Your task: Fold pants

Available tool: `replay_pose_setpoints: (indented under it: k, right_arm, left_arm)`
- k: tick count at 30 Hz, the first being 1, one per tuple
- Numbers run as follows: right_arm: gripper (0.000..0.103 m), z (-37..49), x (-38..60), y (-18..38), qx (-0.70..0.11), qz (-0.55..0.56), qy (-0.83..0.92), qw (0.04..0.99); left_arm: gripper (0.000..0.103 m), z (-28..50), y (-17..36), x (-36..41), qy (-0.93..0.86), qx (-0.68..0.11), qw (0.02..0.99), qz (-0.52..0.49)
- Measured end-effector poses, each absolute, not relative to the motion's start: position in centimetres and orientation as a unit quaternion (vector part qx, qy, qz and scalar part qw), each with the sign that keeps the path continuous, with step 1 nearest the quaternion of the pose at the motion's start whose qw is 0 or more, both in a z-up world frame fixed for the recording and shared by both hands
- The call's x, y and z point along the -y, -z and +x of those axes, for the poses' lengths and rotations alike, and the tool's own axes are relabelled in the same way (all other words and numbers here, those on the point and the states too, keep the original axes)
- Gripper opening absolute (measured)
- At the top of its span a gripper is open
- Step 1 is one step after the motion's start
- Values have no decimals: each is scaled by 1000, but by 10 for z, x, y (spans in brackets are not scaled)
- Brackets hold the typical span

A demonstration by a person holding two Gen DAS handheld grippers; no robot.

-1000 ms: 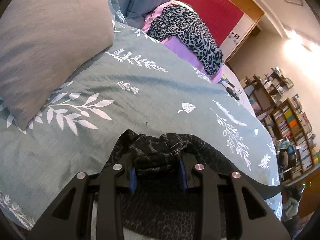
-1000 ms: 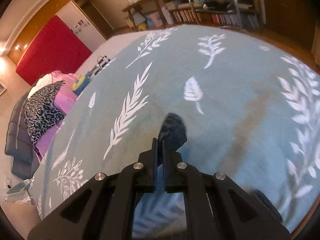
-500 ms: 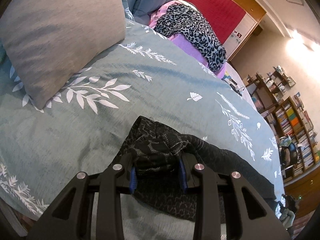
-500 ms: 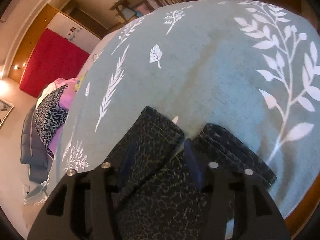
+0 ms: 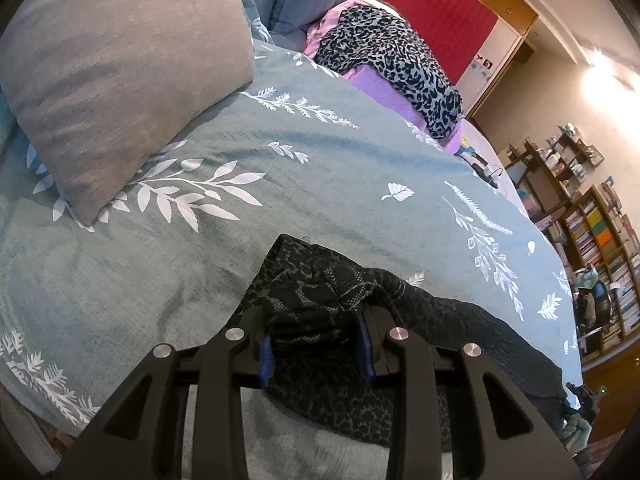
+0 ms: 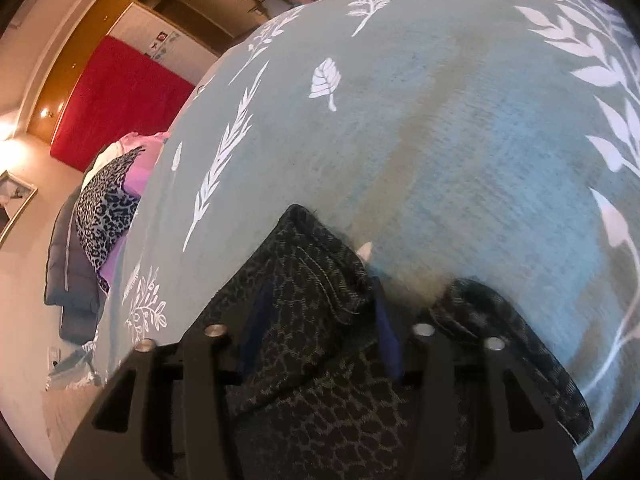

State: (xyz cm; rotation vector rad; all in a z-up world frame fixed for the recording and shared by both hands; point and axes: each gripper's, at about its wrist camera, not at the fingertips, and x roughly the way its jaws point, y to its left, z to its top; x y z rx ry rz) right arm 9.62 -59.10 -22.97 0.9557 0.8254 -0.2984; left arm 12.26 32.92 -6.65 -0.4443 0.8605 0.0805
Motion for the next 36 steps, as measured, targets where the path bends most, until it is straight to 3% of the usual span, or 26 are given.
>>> replay_pose_setpoints:
  k: [1,2,10,16,20,26,29,33,36]
  right_arm:
    - [7,100,589,231,-390,444,132,796]
    - [6,103,587,231,-394,440,130,797]
    - [6,93,576,152,-328,374,137,857]
    - [6,40,589,109,-295,357,174,869]
    - [6,6,603,133,-319,362,192,855]
    - [6,-21,617,215,-368,407,203,811]
    - [10,-29,622,233,-371,418,205,803]
    - [39,-31,620,223,-377,379,225,815]
    - [42,-34,614,208,-370,340,250,828]
  left_arm:
    - [32,124,67,-329,-39,-414,884,-213]
    - [32,124,67,-329,-40,-415,884,-213]
    - [32,128,64,-334,-29,-413,883,-222]
    - [32,118,67,-329,1,-412,886,-211]
    - [33,106,85,-320,21,-422,887,-186]
    - [41,96,139,-296,-8,-485,874,-31]
    - [54,85,146,-305,-14,-480,877,-31]
    - [72,71,139,-316,-27,-473,881,-10]
    - [75,63,133,-320,-27,-470,882,5]
